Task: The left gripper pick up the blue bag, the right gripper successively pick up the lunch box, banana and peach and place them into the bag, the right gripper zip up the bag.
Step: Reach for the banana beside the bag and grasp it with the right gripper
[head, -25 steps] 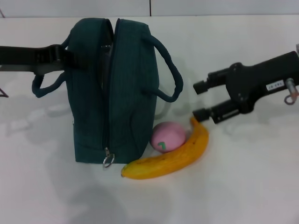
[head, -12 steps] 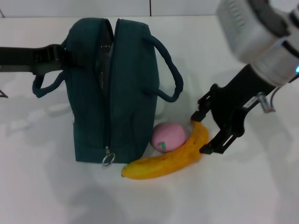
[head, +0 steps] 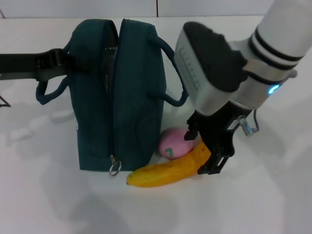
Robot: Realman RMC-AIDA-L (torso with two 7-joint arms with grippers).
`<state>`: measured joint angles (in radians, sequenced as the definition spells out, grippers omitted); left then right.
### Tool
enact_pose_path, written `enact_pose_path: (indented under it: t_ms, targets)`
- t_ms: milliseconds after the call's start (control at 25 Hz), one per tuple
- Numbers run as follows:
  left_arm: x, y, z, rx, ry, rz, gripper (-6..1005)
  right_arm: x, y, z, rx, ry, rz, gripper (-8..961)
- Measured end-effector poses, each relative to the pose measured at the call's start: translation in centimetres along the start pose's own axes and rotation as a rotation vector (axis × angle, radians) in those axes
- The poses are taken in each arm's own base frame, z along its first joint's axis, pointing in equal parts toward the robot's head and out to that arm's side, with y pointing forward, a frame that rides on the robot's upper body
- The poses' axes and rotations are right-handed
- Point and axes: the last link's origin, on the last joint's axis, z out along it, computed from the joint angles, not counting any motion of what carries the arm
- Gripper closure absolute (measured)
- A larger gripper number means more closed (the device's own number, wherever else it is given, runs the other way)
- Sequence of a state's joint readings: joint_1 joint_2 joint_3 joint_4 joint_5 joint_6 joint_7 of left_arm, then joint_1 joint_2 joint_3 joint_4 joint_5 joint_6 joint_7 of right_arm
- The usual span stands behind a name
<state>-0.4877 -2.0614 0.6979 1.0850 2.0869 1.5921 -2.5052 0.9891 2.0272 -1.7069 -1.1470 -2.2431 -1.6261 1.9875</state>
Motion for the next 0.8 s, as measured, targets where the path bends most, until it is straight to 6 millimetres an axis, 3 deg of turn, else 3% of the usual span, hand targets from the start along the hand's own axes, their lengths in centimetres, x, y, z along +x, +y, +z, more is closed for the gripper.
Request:
enact_pose_path:
  t_ms: [280,800]
  targets:
    - [-0.4,-0.3,-0.1,0.002,-0.001,-0.008,963,-1.2,-0.2,1.3,0.037,0.042,-0.076,170]
    - [-1.2,-0.4,0.5,-0.024,-0.002,0.003,963,-2.5,-1.0,1.3,0.003,0.065,-0.088,171]
